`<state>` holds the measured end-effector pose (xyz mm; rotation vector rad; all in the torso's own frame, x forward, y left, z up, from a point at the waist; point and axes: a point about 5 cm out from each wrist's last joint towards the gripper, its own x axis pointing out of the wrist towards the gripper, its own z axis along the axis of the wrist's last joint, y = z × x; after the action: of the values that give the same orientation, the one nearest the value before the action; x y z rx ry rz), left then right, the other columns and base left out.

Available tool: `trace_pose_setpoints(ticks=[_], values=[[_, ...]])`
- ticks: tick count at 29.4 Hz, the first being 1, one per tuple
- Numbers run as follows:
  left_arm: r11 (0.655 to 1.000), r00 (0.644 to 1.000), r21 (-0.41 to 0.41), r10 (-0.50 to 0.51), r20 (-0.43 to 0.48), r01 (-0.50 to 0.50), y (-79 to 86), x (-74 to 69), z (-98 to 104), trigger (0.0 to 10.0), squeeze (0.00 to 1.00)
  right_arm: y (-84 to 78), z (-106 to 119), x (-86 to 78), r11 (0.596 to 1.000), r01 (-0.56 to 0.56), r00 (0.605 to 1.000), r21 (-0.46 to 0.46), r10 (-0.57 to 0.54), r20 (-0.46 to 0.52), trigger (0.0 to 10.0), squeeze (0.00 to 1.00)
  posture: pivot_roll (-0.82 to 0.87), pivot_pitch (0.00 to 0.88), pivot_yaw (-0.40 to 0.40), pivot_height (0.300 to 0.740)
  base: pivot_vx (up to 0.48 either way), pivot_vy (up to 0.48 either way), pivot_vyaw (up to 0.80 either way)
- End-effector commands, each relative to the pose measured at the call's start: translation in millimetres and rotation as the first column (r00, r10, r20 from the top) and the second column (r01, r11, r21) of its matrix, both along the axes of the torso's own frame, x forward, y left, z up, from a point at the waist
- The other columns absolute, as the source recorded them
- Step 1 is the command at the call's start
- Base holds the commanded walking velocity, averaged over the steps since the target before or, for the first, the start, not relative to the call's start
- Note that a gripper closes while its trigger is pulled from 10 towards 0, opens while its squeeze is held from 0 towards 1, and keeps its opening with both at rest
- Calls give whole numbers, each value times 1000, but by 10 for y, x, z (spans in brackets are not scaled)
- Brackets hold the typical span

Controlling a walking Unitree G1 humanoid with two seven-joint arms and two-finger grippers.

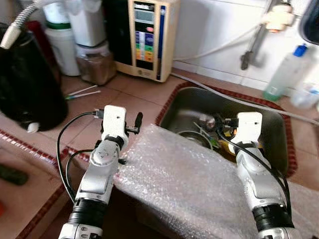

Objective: Kitchen organization

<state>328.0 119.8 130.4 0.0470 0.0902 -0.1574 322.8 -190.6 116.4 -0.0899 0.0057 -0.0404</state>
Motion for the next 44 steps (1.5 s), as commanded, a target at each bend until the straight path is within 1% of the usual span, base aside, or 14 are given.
trace_pose_setpoints(ticks=[1, 4, 5, 8, 10, 11, 15, 18, 21, 23, 28, 35, 44], values=[[1000, 1000, 20, 8, -20, -8, 2, -18, -24, 10000, 0, -1, 43, -16, 1000, 1, 1000, 5, -1, 3, 10000, 0, 57, 0, -21, 740, 0, 0, -788], [999, 1000, 31, -16, 17, 15, 16, -44, -10, 10000, 0, -10, 28, -44, 1000, 5, 1000, 16, -5, -10, 10000, 0, 59, 0, -23, 740, 0, 0, -788], [1000, 1000, -10, -21, 2, 21, 33, -71, -16, 10000, 0, -14, 19, -68, 999, 17, 1000, 29, -16, -18, 10000, 0, 60, 0, -24, 740, 0, 0, -788], [1000, 1000, -25, -18, -10, 18, 53, -95, -24, 10000, 0, -11, -5, -95, 998, 38, 999, 41, -37, -30, 10000, 0, 60, 0, -25, 740, 0, 0, -788], [999, 999, -39, -27, -40, 25, 45, -117, -41, 10000, 0, 26, -25, -116, 998, 46, 998, 51, -44, -35, 10000, 0, 64, 0, -22, 740, 0, 0, -788], [998, 998, -55, -30, -54, 27, 31, -134, -49, 10000, 0, 71, -31, -130, 998, 40, 999, 45, -39, -34, 10000, 0, 64, 0, -22, 740, 0, 0, -788], [997, 997, -60, -51, -62, 48, -23, -175, -64, 10000, 0, 150, -30, -154, 999, 25, 999, 48, -24, -35, 10000, 0, 64, 0, -17, 740, 0, 0, -788], [996, 996, -61, -63, -59, 60, -30, -178, -52, 10000, 0, 147, -30, -154, 997, 39, 998, 68, -36, -45, 10000, 0, 66, 0, -10, 740, 0, 0, -788], [996, 996, -62, -61, -61, 58, -16, -165, -34, 10000, 0, 146, -16, -148, 997, 42, 998, 63, -40, -39, 10000, 0, 65, 0, -8, 740, 0, 0, -788], [996, 996, -82, -51, -73, 45, -3, -159, -32, 10000, 0, 149, -11, -143, 997, 45, 998, 67, -43, -40, 10000, 0, 65, 0, -9, 740, 0, 0, -788], [994, 995, -100, -59, -86, 50, -15, -164, -40, 10000, 0, 171, 2, -124, 997, 41, 998, 69, -38, -47, 10000, 0, 65, 0, -16, 740, 0, 0, -788], [994, 995, -96, -59, -85, 51, -13, -158, -33, 10000, 0, 176, 25, -86, 996, 38, 999, 82, -35, -39, 10000, 0, 73, 0, -24, 740, 0, 0, -786], [994, 993, -88, -80, -87, 72, -37, -159, -22, 10000, 0, 197, 21, -74, 996, 31, 999, 85, -28, -40, 10000, 0, 75, 0, -20, 740, 0, 0, 0]])
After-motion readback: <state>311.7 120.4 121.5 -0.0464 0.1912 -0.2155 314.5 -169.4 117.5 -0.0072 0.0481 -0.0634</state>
